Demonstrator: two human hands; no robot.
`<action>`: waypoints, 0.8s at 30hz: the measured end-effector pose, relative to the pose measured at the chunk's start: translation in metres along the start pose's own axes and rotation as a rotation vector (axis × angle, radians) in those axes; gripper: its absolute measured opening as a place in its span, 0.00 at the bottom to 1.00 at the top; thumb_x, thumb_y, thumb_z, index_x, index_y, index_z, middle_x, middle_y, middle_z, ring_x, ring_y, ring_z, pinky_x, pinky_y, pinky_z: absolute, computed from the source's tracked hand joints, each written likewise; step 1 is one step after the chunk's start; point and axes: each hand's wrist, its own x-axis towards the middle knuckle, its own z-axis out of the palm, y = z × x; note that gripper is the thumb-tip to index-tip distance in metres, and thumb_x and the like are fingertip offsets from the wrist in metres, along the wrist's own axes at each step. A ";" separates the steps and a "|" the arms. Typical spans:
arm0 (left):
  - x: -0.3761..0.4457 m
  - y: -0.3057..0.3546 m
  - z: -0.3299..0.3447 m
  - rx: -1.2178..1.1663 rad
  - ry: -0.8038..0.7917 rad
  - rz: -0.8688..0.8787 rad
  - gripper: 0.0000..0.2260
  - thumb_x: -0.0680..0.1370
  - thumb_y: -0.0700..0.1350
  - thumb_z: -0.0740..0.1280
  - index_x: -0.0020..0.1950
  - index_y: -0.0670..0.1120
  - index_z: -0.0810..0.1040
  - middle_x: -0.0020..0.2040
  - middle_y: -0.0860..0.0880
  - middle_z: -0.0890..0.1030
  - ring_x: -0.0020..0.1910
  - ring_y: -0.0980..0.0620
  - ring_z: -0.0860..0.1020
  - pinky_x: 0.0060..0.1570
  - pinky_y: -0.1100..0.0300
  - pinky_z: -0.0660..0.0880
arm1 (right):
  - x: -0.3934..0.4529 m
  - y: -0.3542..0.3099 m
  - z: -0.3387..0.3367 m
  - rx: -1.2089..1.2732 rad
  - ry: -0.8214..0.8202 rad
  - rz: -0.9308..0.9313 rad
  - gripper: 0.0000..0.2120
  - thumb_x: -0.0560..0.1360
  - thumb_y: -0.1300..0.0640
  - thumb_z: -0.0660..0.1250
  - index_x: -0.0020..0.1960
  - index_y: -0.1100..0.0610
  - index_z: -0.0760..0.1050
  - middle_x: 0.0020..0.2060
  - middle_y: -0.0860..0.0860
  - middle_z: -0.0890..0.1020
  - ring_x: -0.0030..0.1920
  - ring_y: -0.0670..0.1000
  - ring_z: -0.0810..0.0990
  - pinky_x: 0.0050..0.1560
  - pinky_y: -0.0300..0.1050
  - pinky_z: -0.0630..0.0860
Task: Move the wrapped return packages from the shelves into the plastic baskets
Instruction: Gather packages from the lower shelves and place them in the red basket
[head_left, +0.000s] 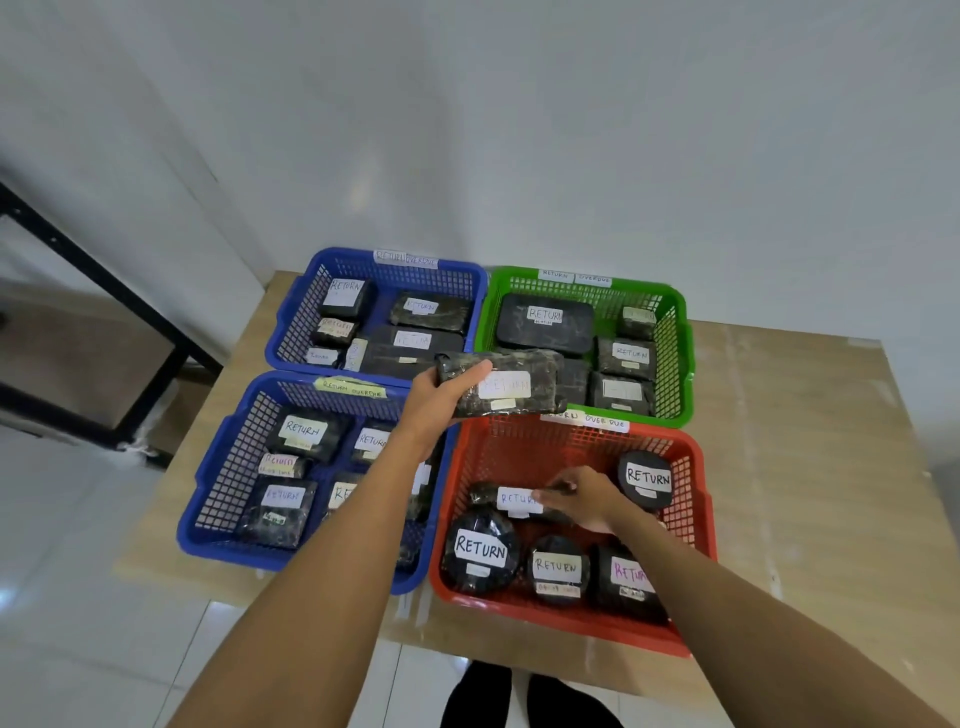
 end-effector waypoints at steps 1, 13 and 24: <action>0.000 -0.003 0.000 0.003 -0.010 -0.014 0.18 0.72 0.53 0.78 0.58 0.46 0.83 0.54 0.48 0.87 0.56 0.48 0.85 0.62 0.45 0.79 | 0.002 0.000 0.000 -0.030 -0.003 -0.010 0.25 0.75 0.36 0.71 0.55 0.57 0.84 0.56 0.54 0.86 0.58 0.55 0.82 0.55 0.46 0.75; -0.008 -0.021 0.004 0.013 -0.064 -0.127 0.16 0.72 0.54 0.78 0.57 0.49 0.83 0.54 0.50 0.87 0.58 0.48 0.83 0.62 0.45 0.79 | -0.007 -0.002 -0.028 0.209 0.036 -0.102 0.36 0.67 0.45 0.81 0.69 0.58 0.74 0.64 0.54 0.81 0.63 0.53 0.80 0.68 0.53 0.75; -0.009 -0.036 0.026 0.256 -0.055 -0.114 0.38 0.63 0.65 0.81 0.68 0.51 0.76 0.62 0.54 0.81 0.60 0.54 0.80 0.63 0.52 0.75 | -0.038 0.000 -0.055 0.815 0.154 -0.063 0.29 0.66 0.53 0.81 0.62 0.63 0.77 0.53 0.58 0.87 0.51 0.58 0.87 0.55 0.52 0.83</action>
